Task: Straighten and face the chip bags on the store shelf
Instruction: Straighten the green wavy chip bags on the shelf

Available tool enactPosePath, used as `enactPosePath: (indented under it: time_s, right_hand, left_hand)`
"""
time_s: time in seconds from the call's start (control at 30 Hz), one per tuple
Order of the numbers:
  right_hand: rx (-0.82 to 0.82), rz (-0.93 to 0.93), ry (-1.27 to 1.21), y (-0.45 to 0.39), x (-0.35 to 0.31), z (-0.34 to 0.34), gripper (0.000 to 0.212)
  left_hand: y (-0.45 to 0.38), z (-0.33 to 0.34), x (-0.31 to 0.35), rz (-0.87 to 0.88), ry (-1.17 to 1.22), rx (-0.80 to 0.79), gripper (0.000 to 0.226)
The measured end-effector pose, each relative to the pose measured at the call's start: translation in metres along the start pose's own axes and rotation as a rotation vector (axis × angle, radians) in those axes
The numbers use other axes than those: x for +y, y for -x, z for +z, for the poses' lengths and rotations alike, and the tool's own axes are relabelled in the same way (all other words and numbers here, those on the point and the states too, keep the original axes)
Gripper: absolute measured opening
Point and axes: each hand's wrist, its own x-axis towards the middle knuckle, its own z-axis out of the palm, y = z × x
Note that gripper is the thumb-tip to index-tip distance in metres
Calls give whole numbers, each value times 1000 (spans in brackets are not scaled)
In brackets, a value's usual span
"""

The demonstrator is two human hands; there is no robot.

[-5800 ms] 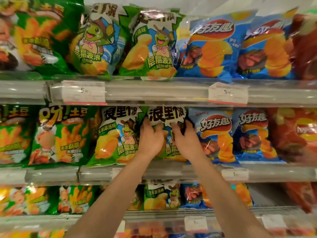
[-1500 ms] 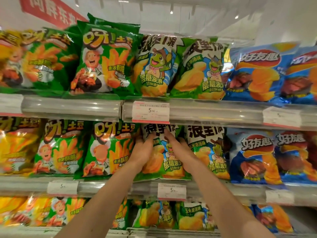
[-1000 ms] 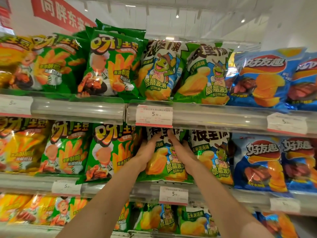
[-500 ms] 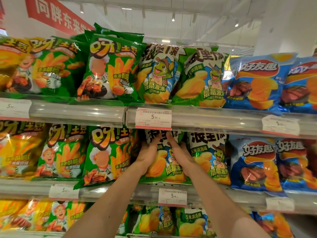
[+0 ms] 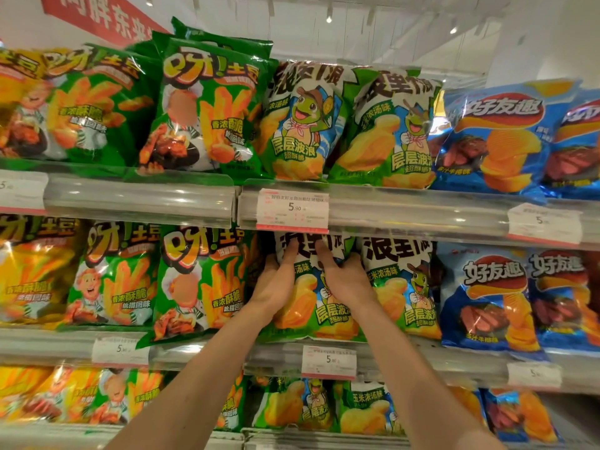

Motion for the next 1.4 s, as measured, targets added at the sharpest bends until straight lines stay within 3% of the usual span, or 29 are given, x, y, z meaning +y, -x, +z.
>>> enactPosePath:
  time_s: [0.2, 0.33, 0.4, 0.53, 0.6, 0.67, 0.77, 0.83, 1.1, 1.23, 1.4]
  right_hand:
    - [24, -19, 46, 1, 3, 0, 93]
    - [44, -33, 69, 6, 1, -2, 86]
    - [94, -124, 114, 10, 5, -6, 75]
    - [309, -464, 273, 22, 25, -24, 40]
    - [497, -613, 484, 22, 38, -35, 36]
    - [623, -611, 718, 18, 54, -41, 43]
    - [520, -442, 867, 15, 76, -43, 73]
    - [464, -437, 896, 14, 85, -47, 79]
    - [354, -441, 871, 15, 89, -56, 84]
    - [272, -451, 696, 25, 79, -68, 81]
    - [141, -441, 454, 71, 79, -87, 62]
  left_hand:
    - [1, 5, 3, 112, -169, 131, 66]
    - [3, 6, 0, 171, -172, 152, 66]
    - [11, 5, -1, 299, -201, 178, 63]
    - [28, 6, -13, 504, -361, 165, 65]
    - [28, 11, -19, 517, -427, 126, 66]
    - [27, 15, -22, 508, -494, 127, 67]
    - [25, 17, -21, 510, -534, 177, 68]
    - [23, 16, -21, 542, -543, 208, 69]
    - [20, 18, -26, 535, -654, 267, 71]
    - [19, 15, -27, 553, -730, 283, 72]
    - [48, -1, -26, 640, -591, 233, 66]
